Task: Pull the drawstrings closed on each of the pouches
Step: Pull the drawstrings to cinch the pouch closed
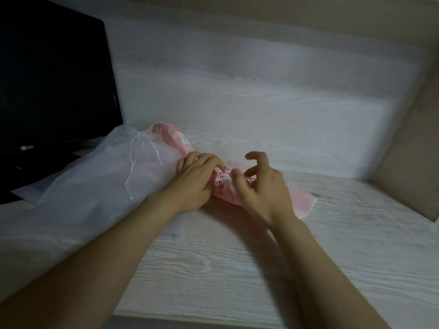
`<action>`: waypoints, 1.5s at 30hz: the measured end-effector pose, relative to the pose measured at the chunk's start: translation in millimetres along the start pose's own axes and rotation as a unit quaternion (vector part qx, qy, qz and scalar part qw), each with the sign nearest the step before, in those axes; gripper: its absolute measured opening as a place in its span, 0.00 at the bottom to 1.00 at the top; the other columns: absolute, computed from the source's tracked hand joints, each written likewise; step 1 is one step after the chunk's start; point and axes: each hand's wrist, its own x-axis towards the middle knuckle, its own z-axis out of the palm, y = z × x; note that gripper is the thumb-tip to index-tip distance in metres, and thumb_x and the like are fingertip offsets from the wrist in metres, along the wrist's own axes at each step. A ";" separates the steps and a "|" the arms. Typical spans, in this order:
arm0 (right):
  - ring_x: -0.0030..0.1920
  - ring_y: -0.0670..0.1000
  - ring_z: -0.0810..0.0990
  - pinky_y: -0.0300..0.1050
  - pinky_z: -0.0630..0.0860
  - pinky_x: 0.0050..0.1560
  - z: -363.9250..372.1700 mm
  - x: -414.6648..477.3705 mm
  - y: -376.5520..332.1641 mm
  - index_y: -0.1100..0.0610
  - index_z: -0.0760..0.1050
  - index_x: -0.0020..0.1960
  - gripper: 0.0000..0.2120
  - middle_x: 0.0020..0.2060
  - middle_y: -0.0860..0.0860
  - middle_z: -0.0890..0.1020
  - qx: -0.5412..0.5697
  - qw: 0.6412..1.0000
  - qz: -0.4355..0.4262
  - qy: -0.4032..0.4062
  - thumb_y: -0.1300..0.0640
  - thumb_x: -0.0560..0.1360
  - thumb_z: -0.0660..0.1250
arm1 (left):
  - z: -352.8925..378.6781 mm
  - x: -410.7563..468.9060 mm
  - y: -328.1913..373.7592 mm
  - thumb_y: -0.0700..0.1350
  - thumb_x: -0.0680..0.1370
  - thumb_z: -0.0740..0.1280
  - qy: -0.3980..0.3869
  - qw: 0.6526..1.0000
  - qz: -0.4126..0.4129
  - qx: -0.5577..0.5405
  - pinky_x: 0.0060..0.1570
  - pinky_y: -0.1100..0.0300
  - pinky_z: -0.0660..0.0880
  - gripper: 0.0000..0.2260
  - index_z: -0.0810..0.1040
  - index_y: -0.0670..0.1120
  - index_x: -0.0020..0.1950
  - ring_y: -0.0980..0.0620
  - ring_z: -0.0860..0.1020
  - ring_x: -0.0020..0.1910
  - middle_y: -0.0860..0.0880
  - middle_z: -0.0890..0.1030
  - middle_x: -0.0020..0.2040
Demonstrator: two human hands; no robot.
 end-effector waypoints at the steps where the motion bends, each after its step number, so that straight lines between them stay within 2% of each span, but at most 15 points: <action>1: 0.44 0.53 0.81 0.50 0.73 0.45 -1.1 -1.2 -0.1 0.49 0.70 0.68 0.22 0.44 0.49 0.83 -0.063 0.997 -0.030 0.028 0.41 0.78 0.66 | 0.9 -0.3 1.6 0.42 0.76 0.67 0.011 1.000 0.001 -0.019 0.60 0.53 0.65 0.19 0.72 0.57 0.65 0.48 0.71 0.65 0.56 0.76 0.63; 7: 0.59 0.59 0.76 0.60 0.66 0.62 -16.8 -0.2 -6.5 0.54 0.78 0.63 0.23 0.55 0.53 0.78 -0.196 0.937 -0.128 0.258 0.46 0.71 0.68 | 1.3 12.9 6.5 0.38 0.81 0.65 0.145 0.980 -0.069 -0.120 0.51 0.52 0.73 0.12 0.70 0.45 0.63 0.39 0.79 0.55 0.43 0.80 0.58; 11: 0.68 0.55 0.73 0.59 0.62 0.71 -20.1 -3.2 0.2 0.52 0.70 0.72 0.33 0.65 0.50 0.76 0.011 0.961 0.022 0.276 0.49 0.66 0.64 | -14.2 29.2 25.9 0.36 0.84 0.64 0.234 0.947 -0.080 -0.204 0.55 0.63 0.70 0.13 0.67 0.41 0.68 0.53 0.76 0.56 0.49 0.75 0.60; 14: 0.67 0.50 0.75 0.57 0.58 0.76 -26.7 3.3 17.2 0.50 0.70 0.72 0.30 0.65 0.49 0.79 0.136 0.935 0.145 0.295 0.50 0.70 0.60 | -30.8 44.9 49.3 0.39 0.85 0.65 0.296 0.922 -0.085 -0.235 0.51 0.70 0.69 0.13 0.65 0.40 0.67 0.60 0.73 0.51 0.53 0.73 0.54; 16: 0.56 0.56 0.80 0.61 0.65 0.72 -29.8 7.1 26.5 0.53 0.76 0.60 0.17 0.49 0.49 0.82 0.097 0.931 0.171 0.307 0.49 0.74 0.60 | -38.6 55.0 61.6 0.41 0.84 0.67 0.338 0.906 -0.098 -0.235 0.46 0.68 0.68 0.13 0.65 0.42 0.62 0.60 0.71 0.44 0.58 0.71 0.50; 18: 0.43 0.61 0.79 0.57 0.74 0.56 -31.0 9.0 31.2 0.57 0.75 0.49 0.08 0.35 0.48 0.76 0.095 0.924 0.167 0.331 0.53 0.78 0.61 | -45.2 66.4 70.7 0.44 0.83 0.70 0.363 0.891 -0.128 -0.240 0.40 0.64 0.67 0.14 0.64 0.45 0.56 0.60 0.72 0.40 0.59 0.69 0.44; 20: 0.39 0.59 0.76 0.49 0.65 0.43 -34.7 9.7 32.1 0.60 0.75 0.50 0.07 0.35 0.50 0.77 0.121 0.912 0.167 0.356 0.57 0.82 0.61 | -51.4 77.9 79.1 0.47 0.81 0.72 0.374 0.886 -0.135 -0.240 0.39 0.68 0.66 0.14 0.67 0.46 0.51 0.63 0.73 0.38 0.57 0.71 0.40; 24: 0.32 0.48 0.71 0.45 0.60 0.39 -43.4 11.4 24.2 0.60 0.69 0.60 0.10 0.34 0.48 0.75 0.187 0.865 0.197 0.421 0.64 0.80 0.62 | -66.1 96.0 94.2 0.48 0.75 0.69 0.289 0.918 -0.096 -0.253 0.46 0.68 0.71 0.06 0.76 0.47 0.48 0.62 0.76 0.44 0.57 0.79 0.44; 28: 0.31 0.39 0.74 0.42 0.61 0.34 -49.6 13.3 28.5 0.62 0.66 0.56 0.08 0.35 0.48 0.72 0.232 0.833 0.227 0.448 0.64 0.78 0.62 | -68.2 100.0 94.9 0.45 0.68 0.65 0.185 0.969 -0.055 -0.157 0.62 0.51 0.77 0.22 0.82 0.48 0.62 0.50 0.79 0.61 0.52 0.81 0.63; 32: 0.28 0.41 0.73 0.35 0.68 0.34 -50.0 18.4 35.5 0.61 0.71 0.45 0.02 0.34 0.47 0.74 0.283 0.824 0.245 0.426 0.64 0.76 0.64 | -71.0 103.3 105.0 0.52 0.71 0.63 0.123 0.985 -0.079 -0.096 0.70 0.46 0.74 0.29 0.77 0.44 0.70 0.44 0.75 0.70 0.49 0.74 0.74; 35: 0.34 0.48 0.73 0.42 0.71 0.37 -49.7 22.9 42.8 0.56 0.71 0.44 0.06 0.36 0.50 0.75 0.430 0.753 0.328 0.375 0.65 0.75 0.67 | -84.4 113.1 114.9 0.59 0.70 0.64 0.105 0.983 -0.099 -0.114 0.78 0.57 0.61 0.41 0.68 0.40 0.79 0.45 0.65 0.79 0.44 0.64 0.82; 38: 0.39 0.52 0.75 0.44 0.73 0.39 -48.9 22.0 50.0 0.57 0.72 0.44 0.07 0.38 0.52 0.77 0.514 0.702 0.392 0.299 0.64 0.77 0.68 | -96.5 123.1 114.3 0.61 0.72 0.67 0.162 0.960 -0.167 -0.159 0.69 0.62 0.67 0.34 0.77 0.42 0.72 0.45 0.72 0.73 0.43 0.72 0.75; 40: 0.39 0.53 0.77 0.44 0.75 0.38 -47.8 21.0 51.5 0.58 0.73 0.46 0.05 0.39 0.54 0.78 0.519 0.704 0.402 0.271 0.65 0.77 0.68 | -102.0 124.7 112.3 0.62 0.75 0.67 0.159 0.940 -0.238 -0.186 0.48 0.59 0.71 0.18 0.81 0.47 0.47 0.43 0.80 0.55 0.45 0.83 0.52; 42: 0.37 0.52 0.78 0.42 0.76 0.34 -46.8 20.0 49.3 0.60 0.73 0.51 0.04 0.39 0.54 0.78 0.520 0.714 0.403 0.239 0.66 0.78 0.67 | -104.7 119.8 111.3 0.63 0.75 0.66 0.107 0.924 -0.279 -0.238 0.37 0.57 0.68 0.20 0.74 0.48 0.36 0.45 0.77 0.39 0.49 0.77 0.36; 45: 0.37 0.53 0.81 0.43 0.79 0.35 -44.9 19.2 46.5 0.65 0.75 0.57 0.07 0.41 0.56 0.81 0.541 0.704 0.421 0.187 0.68 0.79 0.66 | -107.0 110.4 107.2 0.59 0.72 0.68 0.071 0.914 -0.255 -0.307 0.39 0.56 0.67 0.15 0.71 0.50 0.35 0.49 0.72 0.35 0.54 0.73 0.32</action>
